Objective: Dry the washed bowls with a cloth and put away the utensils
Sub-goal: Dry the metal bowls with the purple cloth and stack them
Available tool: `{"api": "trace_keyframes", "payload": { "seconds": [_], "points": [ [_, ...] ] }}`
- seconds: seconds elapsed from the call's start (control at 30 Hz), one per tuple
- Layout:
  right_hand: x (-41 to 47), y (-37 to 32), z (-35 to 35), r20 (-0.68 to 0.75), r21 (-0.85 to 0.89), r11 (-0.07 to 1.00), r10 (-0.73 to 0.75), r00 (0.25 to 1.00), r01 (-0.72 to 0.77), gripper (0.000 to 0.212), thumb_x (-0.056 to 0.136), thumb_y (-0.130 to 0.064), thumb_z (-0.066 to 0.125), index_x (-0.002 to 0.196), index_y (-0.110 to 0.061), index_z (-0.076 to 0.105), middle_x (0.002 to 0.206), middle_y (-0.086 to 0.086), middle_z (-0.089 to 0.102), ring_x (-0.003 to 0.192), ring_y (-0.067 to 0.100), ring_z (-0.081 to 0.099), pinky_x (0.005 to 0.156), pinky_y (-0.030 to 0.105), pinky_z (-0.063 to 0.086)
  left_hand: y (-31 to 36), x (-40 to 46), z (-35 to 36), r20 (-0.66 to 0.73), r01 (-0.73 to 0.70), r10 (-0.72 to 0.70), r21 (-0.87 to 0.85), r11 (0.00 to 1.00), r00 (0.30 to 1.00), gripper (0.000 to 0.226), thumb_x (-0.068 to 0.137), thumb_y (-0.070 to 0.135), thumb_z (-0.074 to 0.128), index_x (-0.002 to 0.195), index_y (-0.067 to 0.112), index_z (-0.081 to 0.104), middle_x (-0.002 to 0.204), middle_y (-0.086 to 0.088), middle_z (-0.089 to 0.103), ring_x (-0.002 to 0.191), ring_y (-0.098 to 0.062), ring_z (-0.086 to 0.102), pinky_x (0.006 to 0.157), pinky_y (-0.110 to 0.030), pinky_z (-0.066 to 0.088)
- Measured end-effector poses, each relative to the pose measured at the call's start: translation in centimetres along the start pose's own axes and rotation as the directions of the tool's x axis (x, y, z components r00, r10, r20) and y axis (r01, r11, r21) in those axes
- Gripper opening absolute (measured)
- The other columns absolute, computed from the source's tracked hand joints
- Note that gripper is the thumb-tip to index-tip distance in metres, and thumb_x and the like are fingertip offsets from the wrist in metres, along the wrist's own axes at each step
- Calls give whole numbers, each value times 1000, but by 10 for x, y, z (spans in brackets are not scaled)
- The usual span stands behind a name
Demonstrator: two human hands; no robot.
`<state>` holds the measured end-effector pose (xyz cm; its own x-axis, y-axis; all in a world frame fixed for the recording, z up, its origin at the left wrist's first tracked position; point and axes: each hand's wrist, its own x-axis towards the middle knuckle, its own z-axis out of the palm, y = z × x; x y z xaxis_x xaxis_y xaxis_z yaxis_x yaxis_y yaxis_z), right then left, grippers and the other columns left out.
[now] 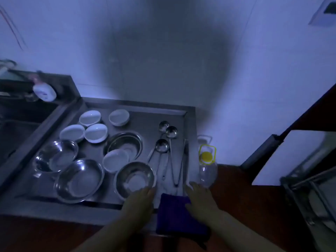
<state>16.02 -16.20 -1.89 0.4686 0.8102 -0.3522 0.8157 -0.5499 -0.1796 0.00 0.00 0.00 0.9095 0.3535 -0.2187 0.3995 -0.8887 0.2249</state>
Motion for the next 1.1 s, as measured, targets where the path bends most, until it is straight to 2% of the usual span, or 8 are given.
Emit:
{"api": "trace_keyframes", "payload": {
  "seconds": [0.1, 0.23, 0.4, 0.57, 0.63, 0.73, 0.87, 1.1],
  "points": [
    [12, 4, 18, 31, -25, 1000, 1, 1000, 0, 63, 90, -38, 50, 146, -24, 26, 151, 0, 27, 133, 19, 29, 106, 35, 24, 10, -2, 21, 9, -58, 58, 24, 998, 998, 37, 38, 32, 91, 67, 23, 71, 66, 6, 66, 55, -6, 63, 44, -18, 46],
    [20, 5, 39, 43, -67, 998, -8, 999, 11, 56, 94, -42, 45, 143, -21, 30, 147, 1, 35, 130, 18, 33, 103, 37, 25, 15, 6, 57, 142, 154, -148, -35, 987, 979, 30, 92, 35, 48, 110, 14, 59, 122, -5, 51, 110, -18, 49, 86, -29, 42],
    [25, 3, 50, 62, -161, 987, 5, 998, 5, 60, 91, -47, 51, 141, -18, 34, 139, 4, 42, 126, 23, 35, 99, 40, 27, 21, 12, 74, 189, 256, -241, -57, 965, 952, 37, 91, 41, 49, 116, 16, 57, 126, -4, 46, 118, -18, 40, 95, -28, 41],
    [20, 3, 51, 93, -124, 992, 16, 996, -5, 34, 89, -42, 52, 114, -20, 55, 119, 2, 53, 113, 23, 42, 88, 36, 27, 29, 12, 79, 144, 278, -254, -186, 942, 956, 19, 89, 16, 49, 107, 14, 53, 118, -1, 49, 112, -14, 43, 87, -20, 35],
    [18, 2, 48, 44, -30, 1000, -7, 999, 8, 12, 86, -33, 48, 85, -22, 54, 100, 0, 57, 100, 19, 46, 75, 32, 25, 31, 9, 75, 141, 292, -263, -269, 918, 955, 13, 85, 10, 46, 96, 15, 50, 106, -1, 54, 100, -15, 49, 74, -18, 31],
    [16, 2, 38, 46, 246, 968, -63, 997, 50, 28, 79, -23, 53, 60, -23, 32, 71, -5, 41, 74, 11, 42, 60, 24, 27, 30, -1, 68, 143, 322, -288, -419, 849, 947, 11, 82, 11, 47, 87, 18, 40, 84, 0, 54, 77, -13, 50, 64, -25, 33],
    [12, -4, 15, 124, 505, 862, -24, 992, -42, 26, 75, -29, 67, 70, -27, 42, 70, -9, 51, 61, -1, 46, 52, 16, 31, 22, -17, 54, 98, 357, -369, -567, 742, 924, 16, 86, 16, 50, 100, 21, 46, 89, 3, 63, 76, -10, 56, 64, -26, 38],
    [17, -59, -20, 75, 720, 693, -44, 996, -24, 26, 75, -23, 74, 89, -16, 54, 84, 0, 64, 73, 12, 62, 63, 22, 48, -28, -52, 9, -6, 423, -621, -727, 541, 784, 18, 90, 24, 55, 106, 32, 55, 86, 17, 64, 82, -7, 62, 77, -30, 51]
  ]
}}
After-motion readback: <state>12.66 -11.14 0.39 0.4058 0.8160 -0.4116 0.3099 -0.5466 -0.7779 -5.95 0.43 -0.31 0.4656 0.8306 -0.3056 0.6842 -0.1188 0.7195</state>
